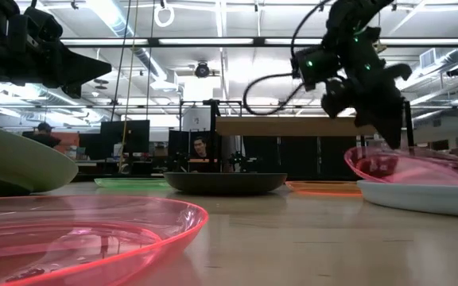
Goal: Place and stack plates onto a shelf
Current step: Put the right pink plate on the shelf
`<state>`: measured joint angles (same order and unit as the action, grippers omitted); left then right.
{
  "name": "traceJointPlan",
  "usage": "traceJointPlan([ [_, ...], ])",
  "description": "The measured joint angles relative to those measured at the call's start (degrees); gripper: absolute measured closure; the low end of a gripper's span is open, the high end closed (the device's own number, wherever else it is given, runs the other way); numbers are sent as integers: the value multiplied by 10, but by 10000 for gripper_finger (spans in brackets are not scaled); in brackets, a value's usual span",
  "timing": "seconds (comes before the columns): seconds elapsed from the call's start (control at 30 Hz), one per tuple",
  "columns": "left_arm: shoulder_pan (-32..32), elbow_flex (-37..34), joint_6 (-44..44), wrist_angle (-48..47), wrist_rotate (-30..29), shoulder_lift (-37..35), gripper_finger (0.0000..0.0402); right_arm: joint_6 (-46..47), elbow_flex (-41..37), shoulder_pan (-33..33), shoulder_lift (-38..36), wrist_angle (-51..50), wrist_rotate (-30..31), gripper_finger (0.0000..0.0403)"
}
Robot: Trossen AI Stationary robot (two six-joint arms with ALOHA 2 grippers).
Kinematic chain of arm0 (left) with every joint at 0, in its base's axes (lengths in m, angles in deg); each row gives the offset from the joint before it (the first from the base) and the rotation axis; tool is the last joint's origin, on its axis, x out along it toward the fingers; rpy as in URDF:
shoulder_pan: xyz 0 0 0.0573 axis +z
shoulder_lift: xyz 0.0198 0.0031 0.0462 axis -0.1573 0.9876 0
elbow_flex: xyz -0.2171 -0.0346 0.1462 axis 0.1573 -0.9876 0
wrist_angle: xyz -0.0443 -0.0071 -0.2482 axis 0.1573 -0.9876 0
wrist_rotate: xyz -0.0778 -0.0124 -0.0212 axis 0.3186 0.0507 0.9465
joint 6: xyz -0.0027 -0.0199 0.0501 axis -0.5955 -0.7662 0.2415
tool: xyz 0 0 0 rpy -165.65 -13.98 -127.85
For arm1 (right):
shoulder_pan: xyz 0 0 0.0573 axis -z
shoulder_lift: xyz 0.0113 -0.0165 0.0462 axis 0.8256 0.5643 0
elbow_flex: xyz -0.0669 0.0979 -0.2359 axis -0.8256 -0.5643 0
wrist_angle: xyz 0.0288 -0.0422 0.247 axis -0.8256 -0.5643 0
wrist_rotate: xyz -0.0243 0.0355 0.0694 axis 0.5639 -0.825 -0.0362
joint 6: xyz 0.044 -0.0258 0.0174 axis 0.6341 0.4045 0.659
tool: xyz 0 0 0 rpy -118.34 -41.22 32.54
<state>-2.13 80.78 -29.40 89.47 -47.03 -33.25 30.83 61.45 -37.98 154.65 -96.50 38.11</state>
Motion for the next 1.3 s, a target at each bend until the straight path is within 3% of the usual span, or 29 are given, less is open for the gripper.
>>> traceJointPlan([
  [0.7,0,0,0,0,0,0,390,-45,235,19,0,-152,2,400],
  [1.03,0,0,0,0,0,0,390,-76,339,82,0,-169,3,400],
  [1.3,0,0,0,0,0,0,390,-79,379,164,0,-169,6,400],
])
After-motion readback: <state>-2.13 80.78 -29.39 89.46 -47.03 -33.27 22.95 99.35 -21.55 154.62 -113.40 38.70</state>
